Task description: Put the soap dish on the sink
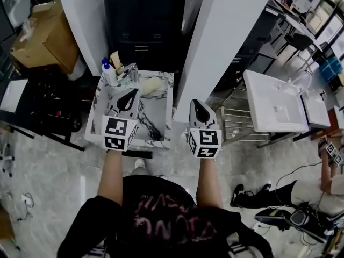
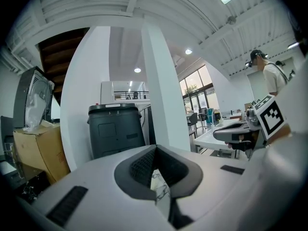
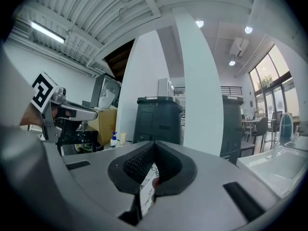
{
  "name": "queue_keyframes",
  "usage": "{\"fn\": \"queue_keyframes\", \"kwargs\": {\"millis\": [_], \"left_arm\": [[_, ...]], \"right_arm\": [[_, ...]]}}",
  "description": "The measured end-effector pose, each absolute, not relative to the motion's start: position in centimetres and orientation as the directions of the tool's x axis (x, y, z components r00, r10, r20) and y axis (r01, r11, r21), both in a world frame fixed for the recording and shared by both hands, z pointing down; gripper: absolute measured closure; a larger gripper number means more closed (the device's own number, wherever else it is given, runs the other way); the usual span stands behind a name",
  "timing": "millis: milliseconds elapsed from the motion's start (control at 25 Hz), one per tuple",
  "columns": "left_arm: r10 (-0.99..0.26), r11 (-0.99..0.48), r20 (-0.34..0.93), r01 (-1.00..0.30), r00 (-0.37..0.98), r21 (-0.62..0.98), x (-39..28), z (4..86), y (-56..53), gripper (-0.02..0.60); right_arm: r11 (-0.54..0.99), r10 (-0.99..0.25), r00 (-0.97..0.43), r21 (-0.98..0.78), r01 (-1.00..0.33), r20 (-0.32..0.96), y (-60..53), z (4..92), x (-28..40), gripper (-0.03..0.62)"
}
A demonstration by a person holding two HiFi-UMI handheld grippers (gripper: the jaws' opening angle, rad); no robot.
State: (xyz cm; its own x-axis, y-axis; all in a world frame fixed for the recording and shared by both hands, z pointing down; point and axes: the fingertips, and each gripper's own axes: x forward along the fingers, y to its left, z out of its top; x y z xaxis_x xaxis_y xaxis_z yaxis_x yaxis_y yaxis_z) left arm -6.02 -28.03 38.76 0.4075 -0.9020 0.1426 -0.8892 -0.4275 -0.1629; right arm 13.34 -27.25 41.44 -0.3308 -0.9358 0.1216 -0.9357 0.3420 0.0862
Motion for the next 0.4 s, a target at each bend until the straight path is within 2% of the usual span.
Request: {"fn": "queue_keyframes", "kwargs": {"millis": [400], "left_arm": [[-0.894,-0.444,0.147,-0.879,0.423,-0.172,-5.69,39.02,-27.77,0.568]], "right_arm": [[0.343,-0.936,-0.333,0.088,-0.935,0.111,-27.13,41.31,13.40,0.582]]}}
